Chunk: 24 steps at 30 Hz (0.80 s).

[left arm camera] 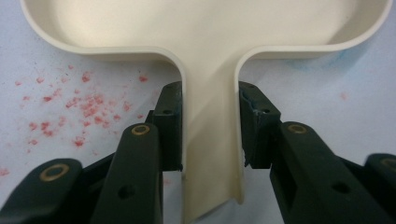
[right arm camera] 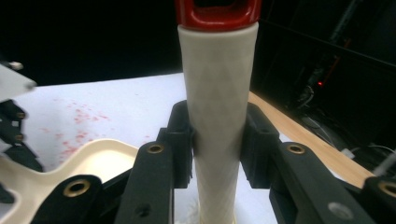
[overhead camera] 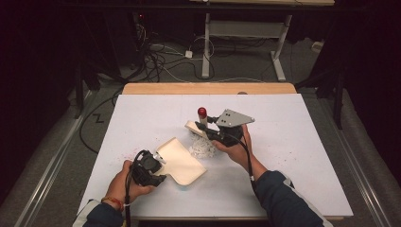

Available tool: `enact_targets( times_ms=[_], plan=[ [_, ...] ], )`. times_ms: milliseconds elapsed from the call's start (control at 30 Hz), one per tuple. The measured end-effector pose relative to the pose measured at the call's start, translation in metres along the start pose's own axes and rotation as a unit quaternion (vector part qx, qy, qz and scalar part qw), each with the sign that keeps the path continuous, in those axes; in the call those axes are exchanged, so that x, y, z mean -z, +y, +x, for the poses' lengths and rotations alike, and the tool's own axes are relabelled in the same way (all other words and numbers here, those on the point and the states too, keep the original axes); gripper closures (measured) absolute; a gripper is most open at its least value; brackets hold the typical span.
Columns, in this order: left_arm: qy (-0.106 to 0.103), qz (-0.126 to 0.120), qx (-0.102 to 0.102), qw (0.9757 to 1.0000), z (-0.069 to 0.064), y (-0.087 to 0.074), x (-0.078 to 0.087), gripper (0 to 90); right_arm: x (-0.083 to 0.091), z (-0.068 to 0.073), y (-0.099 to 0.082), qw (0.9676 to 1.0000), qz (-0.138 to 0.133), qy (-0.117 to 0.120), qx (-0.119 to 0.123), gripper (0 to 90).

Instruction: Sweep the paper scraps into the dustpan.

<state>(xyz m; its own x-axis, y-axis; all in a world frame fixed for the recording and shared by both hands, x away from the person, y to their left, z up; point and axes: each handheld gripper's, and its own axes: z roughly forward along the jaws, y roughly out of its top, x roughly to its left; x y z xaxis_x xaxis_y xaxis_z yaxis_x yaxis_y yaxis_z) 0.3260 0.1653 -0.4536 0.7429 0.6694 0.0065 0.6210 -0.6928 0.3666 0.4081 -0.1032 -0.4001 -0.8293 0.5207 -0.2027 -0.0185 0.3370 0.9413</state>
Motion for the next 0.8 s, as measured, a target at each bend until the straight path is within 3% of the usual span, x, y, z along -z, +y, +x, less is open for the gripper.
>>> enact_targets(
  times_ms=[100,267,467,633,800],
  plan=[
    [0.0,0.001,-0.001,1.0,0.0,0.001,-0.001,62.8,0.001,0.006,0.001,1.0,-0.002,0.008,0.002,69.7],
    [0.001,0.0,0.001,1.0,-0.001,0.003,-0.003,62.8,0.005,0.019,0.002,0.9993,-0.02,0.019,-0.023,70.2],
    [0.001,-0.003,0.003,1.0,-0.006,0.009,-0.006,62.7,-0.001,0.036,0.009,0.9996,-0.011,0.024,-0.013,70.2],
    [0.001,-0.009,0.004,1.0,-0.006,0.01,-0.005,62.7,-0.005,0.049,0.018,0.9983,-0.022,0.048,-0.024,70.6],
    [-0.001,-0.012,0.004,0.9999,-0.005,0.005,-0.001,62.6,-0.006,0.055,0.026,0.9978,-0.029,0.054,-0.025,70.6]
  ],
)
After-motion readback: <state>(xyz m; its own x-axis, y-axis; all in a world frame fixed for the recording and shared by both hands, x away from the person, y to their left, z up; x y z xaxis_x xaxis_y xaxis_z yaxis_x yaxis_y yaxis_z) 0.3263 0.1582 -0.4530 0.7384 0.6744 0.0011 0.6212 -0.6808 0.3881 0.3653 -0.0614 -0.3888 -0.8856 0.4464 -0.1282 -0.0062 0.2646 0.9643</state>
